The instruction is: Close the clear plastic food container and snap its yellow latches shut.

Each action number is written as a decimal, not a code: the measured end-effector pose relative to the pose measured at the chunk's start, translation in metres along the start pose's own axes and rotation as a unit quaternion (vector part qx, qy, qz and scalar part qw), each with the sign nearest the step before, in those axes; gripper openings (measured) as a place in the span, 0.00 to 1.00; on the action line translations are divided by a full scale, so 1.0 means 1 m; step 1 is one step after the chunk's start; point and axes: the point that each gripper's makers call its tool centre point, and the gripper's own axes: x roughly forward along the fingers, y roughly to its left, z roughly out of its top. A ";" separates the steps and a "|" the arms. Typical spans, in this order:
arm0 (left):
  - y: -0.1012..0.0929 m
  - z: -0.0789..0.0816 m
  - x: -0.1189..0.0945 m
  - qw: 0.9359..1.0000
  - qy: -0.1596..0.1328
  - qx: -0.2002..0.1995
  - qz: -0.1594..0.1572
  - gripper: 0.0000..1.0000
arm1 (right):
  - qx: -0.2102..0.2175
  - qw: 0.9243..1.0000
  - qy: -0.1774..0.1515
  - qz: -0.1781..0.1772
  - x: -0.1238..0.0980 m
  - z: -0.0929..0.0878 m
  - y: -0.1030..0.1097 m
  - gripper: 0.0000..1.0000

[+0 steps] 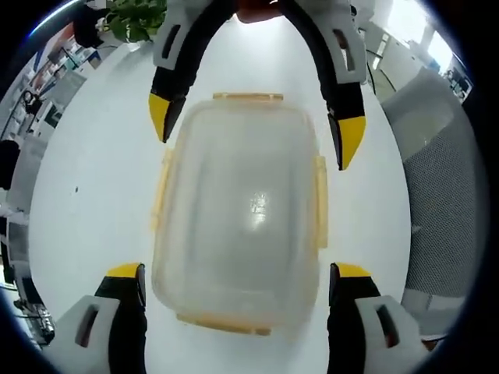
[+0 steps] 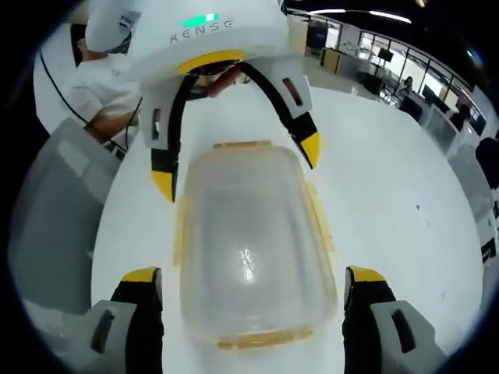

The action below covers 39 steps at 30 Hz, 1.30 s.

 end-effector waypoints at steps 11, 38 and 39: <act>-0.001 -0.003 -0.004 1.000 -0.014 -0.023 0.008 0.99 | 0.022 1.000 -0.019 -0.012 -0.007 0.001 -0.003 0.99; 0.004 -0.019 -0.015 0.990 -0.061 -0.118 0.048 0.99 | 0.083 0.994 -0.055 -0.038 -0.018 -0.010 0.001 0.98; 0.003 -0.021 -0.015 0.990 -0.060 -0.120 0.048 0.99 | 0.084 0.994 -0.055 -0.039 -0.018 -0.010 0.001 0.98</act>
